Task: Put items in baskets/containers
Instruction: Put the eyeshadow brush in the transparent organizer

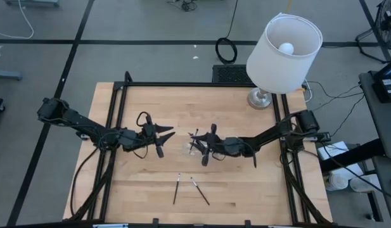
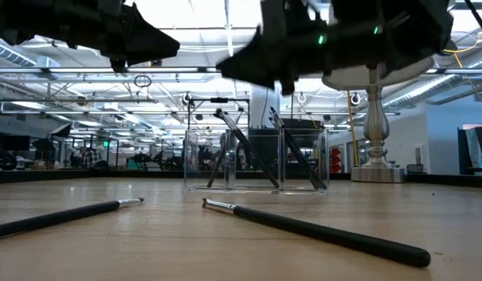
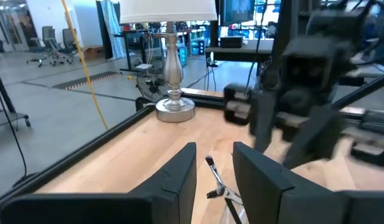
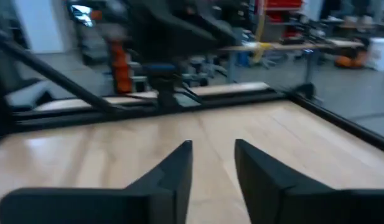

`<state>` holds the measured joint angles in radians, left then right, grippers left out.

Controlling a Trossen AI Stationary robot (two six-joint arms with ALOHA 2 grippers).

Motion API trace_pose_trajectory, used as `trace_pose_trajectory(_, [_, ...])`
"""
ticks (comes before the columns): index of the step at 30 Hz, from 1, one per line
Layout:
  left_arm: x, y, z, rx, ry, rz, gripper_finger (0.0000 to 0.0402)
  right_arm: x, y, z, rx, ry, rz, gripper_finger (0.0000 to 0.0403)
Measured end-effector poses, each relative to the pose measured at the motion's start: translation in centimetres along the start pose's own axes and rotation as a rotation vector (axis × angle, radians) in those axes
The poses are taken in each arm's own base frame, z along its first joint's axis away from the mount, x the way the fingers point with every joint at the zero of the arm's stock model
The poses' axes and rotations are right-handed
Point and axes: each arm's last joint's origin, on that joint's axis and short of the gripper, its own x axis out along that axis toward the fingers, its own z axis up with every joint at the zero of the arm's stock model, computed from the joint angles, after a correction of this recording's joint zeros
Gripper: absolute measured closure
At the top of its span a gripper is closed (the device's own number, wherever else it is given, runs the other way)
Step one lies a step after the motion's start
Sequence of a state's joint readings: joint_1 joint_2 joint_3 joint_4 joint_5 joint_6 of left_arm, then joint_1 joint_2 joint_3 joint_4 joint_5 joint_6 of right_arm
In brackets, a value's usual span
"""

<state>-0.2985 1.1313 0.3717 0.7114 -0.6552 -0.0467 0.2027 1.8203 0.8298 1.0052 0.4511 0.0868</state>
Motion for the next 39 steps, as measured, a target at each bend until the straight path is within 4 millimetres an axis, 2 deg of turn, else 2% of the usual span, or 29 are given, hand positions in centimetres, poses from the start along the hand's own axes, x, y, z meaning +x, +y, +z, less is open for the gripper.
trace_pose_trajectory(4, [0.0,0.0,-0.1,-0.002,0.008,-0.001,0.0286,-0.5,1.4,2.3,-0.030,-0.032,0.073,0.0257])
trace_pose_trajectory(7, [-0.1,-0.1,-0.2,-0.003,0.012,-0.005,0.0286,-1.7,2.9,3.1,-0.068,-0.021,0.186,0.0236])
trace_pose_trajectory(15, [-0.1,-0.1,-0.3,0.029,0.023,-0.006,0.0286,-5.3,7.9,1.9,-0.116,0.069,0.379,0.0233])
trace_pose_trajectory(22, [-0.1,-0.2,-0.3,0.009,0.023,-0.010,0.0286,-7.3,10.6,1.6,-0.127,0.073,0.291,0.0239])
trace_pose_trajectory(27, [-0.1,-0.2,-0.3,0.009,0.028,-0.011,0.0286,-8.5,12.7,0.0,-0.128,0.175,0.289,0.0230])
trace_pose_trajectory(32, [-0.2,-0.2,-0.5,0.023,0.047,-0.020,0.0286,-9.6,13.6,-3.2,-0.083,0.331,0.288,0.0225])
trace_pose_trajectory(39, [-0.3,-0.4,-0.5,0.089,0.040,-0.054,0.0286,-9.8,14.4,-5.2,-0.082,0.340,0.311,0.0230])
